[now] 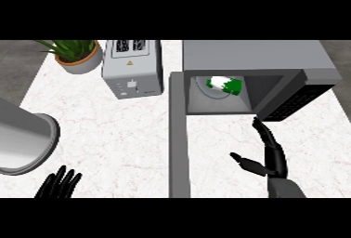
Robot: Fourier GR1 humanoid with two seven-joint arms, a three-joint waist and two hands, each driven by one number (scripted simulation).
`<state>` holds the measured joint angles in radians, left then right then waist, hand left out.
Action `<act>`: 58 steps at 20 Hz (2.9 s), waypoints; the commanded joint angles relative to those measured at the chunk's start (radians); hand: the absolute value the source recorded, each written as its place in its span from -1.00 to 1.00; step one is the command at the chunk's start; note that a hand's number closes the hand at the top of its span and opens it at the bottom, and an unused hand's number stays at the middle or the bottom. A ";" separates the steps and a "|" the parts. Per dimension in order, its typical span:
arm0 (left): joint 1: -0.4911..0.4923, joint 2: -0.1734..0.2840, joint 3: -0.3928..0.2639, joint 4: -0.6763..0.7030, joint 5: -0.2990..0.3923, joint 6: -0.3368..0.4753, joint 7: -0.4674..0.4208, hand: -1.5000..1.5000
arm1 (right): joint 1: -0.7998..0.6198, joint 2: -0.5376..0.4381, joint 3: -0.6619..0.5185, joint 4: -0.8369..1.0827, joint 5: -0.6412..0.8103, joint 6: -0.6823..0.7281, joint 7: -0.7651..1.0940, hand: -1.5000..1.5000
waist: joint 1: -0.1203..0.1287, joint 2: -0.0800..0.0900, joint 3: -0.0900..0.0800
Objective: Pick up the milk, place it into the microwave and close the microwave
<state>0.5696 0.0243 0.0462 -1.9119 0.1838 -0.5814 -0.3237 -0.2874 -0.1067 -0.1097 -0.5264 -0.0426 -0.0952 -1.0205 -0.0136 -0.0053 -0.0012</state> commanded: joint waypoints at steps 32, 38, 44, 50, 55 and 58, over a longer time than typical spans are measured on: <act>-0.649 -0.024 -0.605 0.683 -0.443 0.180 0.194 1.00 | 0.424 -0.313 -0.150 -0.411 -0.251 0.377 0.100 -1.00 | -0.010 0.007 0.001; -0.840 -0.024 -0.813 0.909 -0.354 0.437 0.045 1.00 | 0.447 -0.295 -0.128 -0.461 -0.252 0.399 0.079 -1.00 | -0.018 0.010 0.000; -0.870 -0.024 -1.011 0.853 -0.118 0.649 0.006 1.00 | 0.465 -0.299 -0.083 -0.563 -0.265 0.442 0.094 -1.00 | -0.045 0.012 -0.002; -1.012 -0.023 -1.095 0.846 0.045 0.789 0.047 -1.00 | 0.422 -0.308 -0.064 -0.614 -0.282 0.433 0.136 -1.00 | -0.083 0.019 -0.003; -1.110 -0.023 -1.087 0.860 0.119 0.871 0.067 1.00 | 0.412 -0.333 -0.045 -0.697 -0.305 0.439 0.199 -1.00 | -0.136 0.025 -0.006; -1.173 -0.023 -1.083 0.857 0.168 0.905 0.096 1.00 | 0.406 -0.343 -0.030 -0.702 -0.296 0.447 0.199 -1.00 | -0.161 0.032 -0.005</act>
<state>-0.5154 0.0333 -1.0295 -1.0222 0.2882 0.2930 -0.2364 0.1357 -0.4398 -0.1584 -1.2031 -0.3423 0.3150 -0.8196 -0.1428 0.0227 -0.0036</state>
